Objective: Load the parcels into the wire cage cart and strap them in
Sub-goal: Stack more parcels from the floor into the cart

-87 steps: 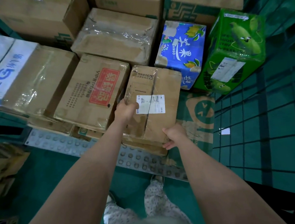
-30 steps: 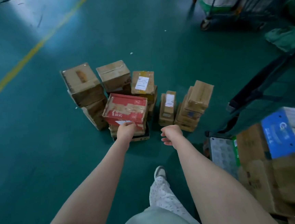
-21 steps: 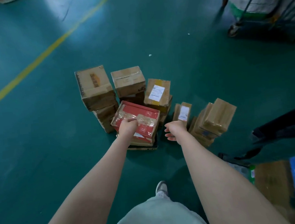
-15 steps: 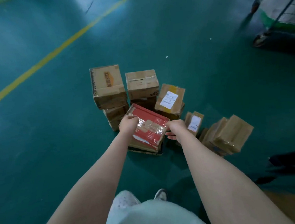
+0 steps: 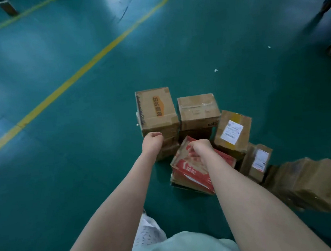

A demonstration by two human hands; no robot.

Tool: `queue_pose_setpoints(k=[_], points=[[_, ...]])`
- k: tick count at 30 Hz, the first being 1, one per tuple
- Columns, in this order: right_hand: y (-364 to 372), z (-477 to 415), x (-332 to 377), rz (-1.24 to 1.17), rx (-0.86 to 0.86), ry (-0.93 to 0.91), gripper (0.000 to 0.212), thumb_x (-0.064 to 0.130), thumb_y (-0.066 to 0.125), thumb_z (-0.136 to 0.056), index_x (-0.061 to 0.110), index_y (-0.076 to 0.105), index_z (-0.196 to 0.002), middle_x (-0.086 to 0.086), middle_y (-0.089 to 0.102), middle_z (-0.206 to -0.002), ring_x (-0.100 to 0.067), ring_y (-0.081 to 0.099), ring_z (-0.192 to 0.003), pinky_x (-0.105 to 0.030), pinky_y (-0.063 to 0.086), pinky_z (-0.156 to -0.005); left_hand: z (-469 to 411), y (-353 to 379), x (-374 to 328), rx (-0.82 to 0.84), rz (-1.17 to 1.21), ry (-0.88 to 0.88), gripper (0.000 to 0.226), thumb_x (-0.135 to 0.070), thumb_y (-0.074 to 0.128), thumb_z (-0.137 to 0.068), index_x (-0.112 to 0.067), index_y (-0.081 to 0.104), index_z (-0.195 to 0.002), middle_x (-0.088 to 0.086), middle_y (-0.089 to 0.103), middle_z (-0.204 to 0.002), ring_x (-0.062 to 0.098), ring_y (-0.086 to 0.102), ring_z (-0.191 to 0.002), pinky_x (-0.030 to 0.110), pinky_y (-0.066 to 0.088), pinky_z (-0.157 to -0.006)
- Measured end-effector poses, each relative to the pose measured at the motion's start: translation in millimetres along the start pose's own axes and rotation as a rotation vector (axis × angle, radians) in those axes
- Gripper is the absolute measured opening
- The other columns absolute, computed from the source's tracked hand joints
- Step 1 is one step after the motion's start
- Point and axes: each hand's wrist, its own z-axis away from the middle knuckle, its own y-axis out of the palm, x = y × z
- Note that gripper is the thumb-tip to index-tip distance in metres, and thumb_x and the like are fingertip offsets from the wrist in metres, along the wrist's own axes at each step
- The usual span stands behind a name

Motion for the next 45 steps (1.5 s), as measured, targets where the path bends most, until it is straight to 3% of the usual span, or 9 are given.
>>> queue_pose_setpoints(k=[7, 17, 23, 27, 30, 34, 39, 40, 45], points=[[117.9, -9.4, 46.8, -0.192, 0.018, 0.104, 0.014, 0.010, 0.047, -0.097, 0.005, 0.057, -0.106, -0.005, 0.056, -0.079, -0.017, 0.055, -0.063, -0.027, 0.047, -0.051, -82.4, -91.7, -28.0, 0.038, -0.152, 0.050, 0.033, -0.010, 0.043, -0.092, -0.010, 0.056, -0.122, 0.008, 0.057, -0.124, 0.026, 0.052, -0.116, 0.036, 0.044, -0.097], [150.1, -53.4, 76.5, -0.295, -0.121, 0.196, 0.009, 0.008, 0.043, -0.097, 0.007, 0.051, -0.100, -0.008, 0.056, -0.085, -0.017, 0.053, -0.063, -0.027, 0.047, -0.051, -176.5, -105.9, -65.8, 0.143, -0.228, 0.069, 0.033, -0.008, 0.042, -0.090, -0.011, 0.057, -0.120, 0.008, 0.056, -0.129, 0.026, 0.051, -0.120, 0.038, 0.044, -0.101], [159.2, -101.7, 103.6, -0.350, -0.159, 0.251, 0.024, 0.009, 0.043, -0.097, 0.001, 0.050, -0.118, -0.012, 0.057, -0.098, -0.022, 0.057, -0.082, -0.029, 0.053, -0.063, -239.1, -87.8, -105.0, 0.222, -0.325, 0.085, 0.038, -0.009, 0.041, -0.092, -0.012, 0.053, -0.127, 0.002, 0.057, -0.120, 0.018, 0.052, -0.099, 0.030, 0.043, -0.095], [163.6, -127.3, 125.8, -0.404, -0.190, 0.312, 0.029, 0.008, 0.041, -0.096, -0.001, 0.048, -0.123, -0.013, 0.055, -0.100, -0.023, 0.057, -0.085, -0.031, 0.054, -0.074, -280.2, -72.9, -132.3, 0.266, -0.402, 0.071, 0.038, -0.011, 0.042, -0.091, -0.014, 0.053, -0.127, 0.006, 0.054, -0.128, 0.023, 0.052, -0.114, 0.035, 0.043, -0.098], [166.3, -142.2, 133.9, -0.445, -0.231, 0.352, 0.031, 0.008, 0.042, -0.096, 0.001, 0.046, -0.126, -0.013, 0.053, -0.101, -0.024, 0.057, -0.088, -0.032, 0.054, -0.078, -305.3, -61.3, -146.5, 0.314, -0.420, 0.078, 0.040, -0.012, 0.042, -0.092, -0.014, 0.048, -0.131, 0.005, 0.050, -0.128, 0.018, 0.053, -0.102, 0.033, 0.044, -0.088], [168.4, -157.1, 137.6, -0.455, -0.281, 0.448, 0.036, 0.009, 0.045, -0.095, 0.001, 0.042, -0.130, -0.018, 0.054, -0.120, -0.029, 0.058, -0.098, -0.036, 0.055, -0.085, -336.2, -46.6, -155.4, 0.338, -0.492, 0.057, 0.042, -0.016, 0.043, -0.091, -0.017, 0.045, -0.133, 0.006, 0.051, -0.128, 0.027, 0.044, -0.123, 0.043, 0.041, -0.102], [175.2, -173.5, 137.2, -0.476, -0.381, 0.563, 0.043, 0.016, 0.043, -0.096, -0.003, 0.040, -0.134, -0.019, 0.048, -0.134, -0.036, 0.051, -0.117, -0.038, 0.046, -0.097, -377.0, -34.0, -163.1, 0.428, -0.673, 0.121, 0.046, -0.014, 0.043, -0.089, -0.020, 0.043, -0.135, 0.008, 0.053, -0.122, 0.021, 0.055, -0.086, 0.027, 0.044, -0.070], [175.8, -177.0, 138.4, -0.497, -0.390, 0.570, 0.044, 0.017, 0.042, -0.097, -0.004, 0.040, -0.135, -0.019, 0.047, -0.135, -0.036, 0.049, -0.119, -0.038, 0.045, -0.096, -385.0, -32.2, -164.4, 0.444, -0.715, 0.128, 0.049, -0.014, 0.043, -0.088, -0.021, 0.041, -0.137, 0.011, 0.051, -0.127, 0.024, 0.057, -0.089, 0.027, 0.043, -0.070], [202.2, -191.4, 144.5, -0.728, -0.405, 0.672, 0.047, 0.026, 0.040, -0.100, -0.001, 0.039, -0.137, -0.019, 0.045, -0.137, -0.038, 0.046, -0.121, -0.045, 0.041, -0.100, -427.2, -25.8, -156.4, 0.550, -1.080, 0.167, 0.064, -0.022, 0.043, -0.088, -0.025, 0.022, -0.148, 0.013, 0.035, -0.144, 0.037, 0.046, -0.124, 0.048, 0.042, -0.102]])
